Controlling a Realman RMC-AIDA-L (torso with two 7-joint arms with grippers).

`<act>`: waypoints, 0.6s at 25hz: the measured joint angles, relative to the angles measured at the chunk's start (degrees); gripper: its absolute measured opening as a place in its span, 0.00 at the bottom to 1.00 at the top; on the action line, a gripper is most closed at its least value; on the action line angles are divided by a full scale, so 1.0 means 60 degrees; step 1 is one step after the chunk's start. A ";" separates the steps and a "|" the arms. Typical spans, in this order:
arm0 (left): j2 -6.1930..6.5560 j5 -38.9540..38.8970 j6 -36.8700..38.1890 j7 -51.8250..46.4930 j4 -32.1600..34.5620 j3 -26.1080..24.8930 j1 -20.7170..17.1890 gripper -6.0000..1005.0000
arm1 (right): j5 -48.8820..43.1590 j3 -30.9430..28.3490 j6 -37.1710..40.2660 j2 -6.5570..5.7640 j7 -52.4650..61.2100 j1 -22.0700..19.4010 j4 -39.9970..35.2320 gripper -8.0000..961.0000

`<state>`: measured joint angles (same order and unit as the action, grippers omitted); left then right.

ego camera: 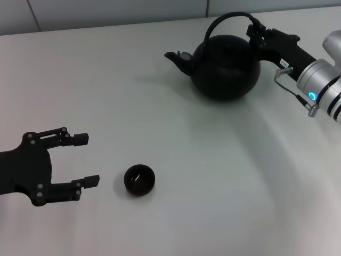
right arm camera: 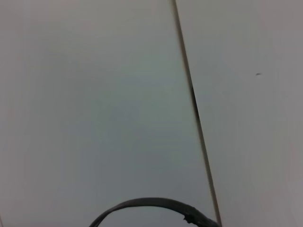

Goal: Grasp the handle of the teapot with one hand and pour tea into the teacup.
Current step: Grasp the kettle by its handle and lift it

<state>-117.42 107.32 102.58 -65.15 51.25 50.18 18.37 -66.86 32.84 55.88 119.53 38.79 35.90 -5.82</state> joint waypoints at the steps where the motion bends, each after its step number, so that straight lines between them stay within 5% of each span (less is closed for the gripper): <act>1: 0.0000 0.0000 0.0000 0.0000 0.0000 0.0000 0.0000 0.78 | 0.0000 0.0000 0.0000 0.0000 0.0000 0.0000 0.0000 0.16; 7: 0.0001 0.0000 0.0008 -0.0028 0.0000 0.0024 -0.0012 0.78 | -0.0038 0.0310 0.0326 -0.0034 -0.0028 -0.0222 -0.0099 0.15; 15: -0.0021 0.0000 0.0015 -0.0034 0.0041 0.0015 -0.0015 0.78 | -0.0054 0.2157 0.1466 -0.0048 0.0015 -0.0617 -0.0667 0.15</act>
<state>-117.54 107.32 102.66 -65.36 51.50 50.27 18.27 -67.19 45.78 64.68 119.24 38.88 32.20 -9.83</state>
